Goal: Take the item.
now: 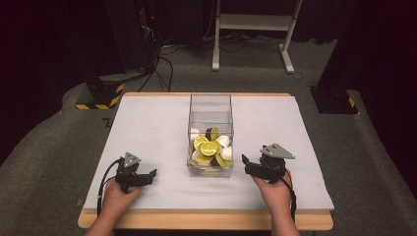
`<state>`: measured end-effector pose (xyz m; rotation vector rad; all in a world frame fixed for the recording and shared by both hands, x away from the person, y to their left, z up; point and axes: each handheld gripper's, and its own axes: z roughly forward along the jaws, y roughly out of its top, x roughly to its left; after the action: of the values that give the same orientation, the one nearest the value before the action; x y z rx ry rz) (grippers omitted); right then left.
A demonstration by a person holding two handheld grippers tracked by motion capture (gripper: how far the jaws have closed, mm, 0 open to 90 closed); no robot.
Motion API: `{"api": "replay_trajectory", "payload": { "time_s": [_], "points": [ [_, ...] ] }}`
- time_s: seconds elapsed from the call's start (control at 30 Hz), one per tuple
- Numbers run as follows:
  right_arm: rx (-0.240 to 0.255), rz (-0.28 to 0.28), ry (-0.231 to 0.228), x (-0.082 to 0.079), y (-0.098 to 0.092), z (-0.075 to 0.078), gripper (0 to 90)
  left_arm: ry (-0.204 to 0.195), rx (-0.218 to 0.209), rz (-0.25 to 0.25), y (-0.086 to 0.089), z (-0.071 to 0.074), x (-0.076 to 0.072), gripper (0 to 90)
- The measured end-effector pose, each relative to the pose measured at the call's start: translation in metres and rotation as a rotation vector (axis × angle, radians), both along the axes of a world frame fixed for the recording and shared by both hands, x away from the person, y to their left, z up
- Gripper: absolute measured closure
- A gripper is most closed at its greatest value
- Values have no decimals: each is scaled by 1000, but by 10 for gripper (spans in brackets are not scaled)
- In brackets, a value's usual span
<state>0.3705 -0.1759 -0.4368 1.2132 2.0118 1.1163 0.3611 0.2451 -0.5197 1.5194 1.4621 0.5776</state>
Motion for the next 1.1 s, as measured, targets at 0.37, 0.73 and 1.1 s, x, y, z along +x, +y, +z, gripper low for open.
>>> {"api": "replay_trajectory", "payload": {
  "time_s": [0.37, 0.73, 1.1],
  "points": [
    [9, 20, -15, 4, 9, 8, 188, 1, 2, -1, 0, 0, 0, 144],
    [17, 55, -17, 10, 19, 19, 188, 1, 2, -1, 0, 0, 0, 144],
    [34, 98, -2, 15, 38, 24, 193, 4, 6, -4, 0, 0, 0, 144]
  ]
}}
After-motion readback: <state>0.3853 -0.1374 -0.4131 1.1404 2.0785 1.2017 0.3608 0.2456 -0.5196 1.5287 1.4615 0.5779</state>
